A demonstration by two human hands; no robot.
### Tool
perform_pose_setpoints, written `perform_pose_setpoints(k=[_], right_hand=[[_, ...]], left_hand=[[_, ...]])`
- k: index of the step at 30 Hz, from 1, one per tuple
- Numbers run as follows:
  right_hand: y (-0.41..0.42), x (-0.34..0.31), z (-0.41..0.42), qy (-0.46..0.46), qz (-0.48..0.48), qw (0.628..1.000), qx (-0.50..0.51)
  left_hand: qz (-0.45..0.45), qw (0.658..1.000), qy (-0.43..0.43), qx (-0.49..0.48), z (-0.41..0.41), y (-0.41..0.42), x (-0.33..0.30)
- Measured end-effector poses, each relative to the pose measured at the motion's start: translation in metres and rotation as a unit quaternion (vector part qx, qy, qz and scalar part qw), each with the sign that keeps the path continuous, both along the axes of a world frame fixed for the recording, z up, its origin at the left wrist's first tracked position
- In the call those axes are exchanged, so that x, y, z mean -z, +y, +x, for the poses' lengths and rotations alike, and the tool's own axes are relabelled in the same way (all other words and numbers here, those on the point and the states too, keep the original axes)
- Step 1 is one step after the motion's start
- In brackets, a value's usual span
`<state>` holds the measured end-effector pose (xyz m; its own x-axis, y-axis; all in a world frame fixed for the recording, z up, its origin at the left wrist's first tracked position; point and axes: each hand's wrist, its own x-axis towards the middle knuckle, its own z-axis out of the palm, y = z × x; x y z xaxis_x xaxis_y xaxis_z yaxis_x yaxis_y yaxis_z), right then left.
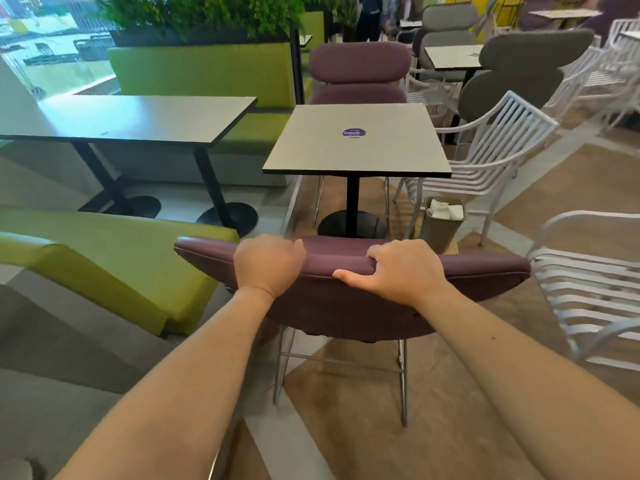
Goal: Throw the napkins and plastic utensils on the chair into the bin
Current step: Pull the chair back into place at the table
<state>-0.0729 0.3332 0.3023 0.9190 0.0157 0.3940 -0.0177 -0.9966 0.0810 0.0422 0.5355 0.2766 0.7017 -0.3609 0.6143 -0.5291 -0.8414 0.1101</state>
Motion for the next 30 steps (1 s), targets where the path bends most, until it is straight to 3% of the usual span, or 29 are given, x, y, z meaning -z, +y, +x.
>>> perform_pose_setpoints(k=[13, 30], right_hand=[[-0.017, 0.001, 0.094, -0.020, -0.041, 0.998, 0.034], [-0.119, 0.001, 0.220, -0.002, -0.023, 1.000, 0.001]], left_hand=[[0.010, 0.998, 0.008, 0.060, 0.105, -0.023, -0.002], [0.015, 0.999, 0.023, 0.040, 0.220, -0.115, 0.000]])
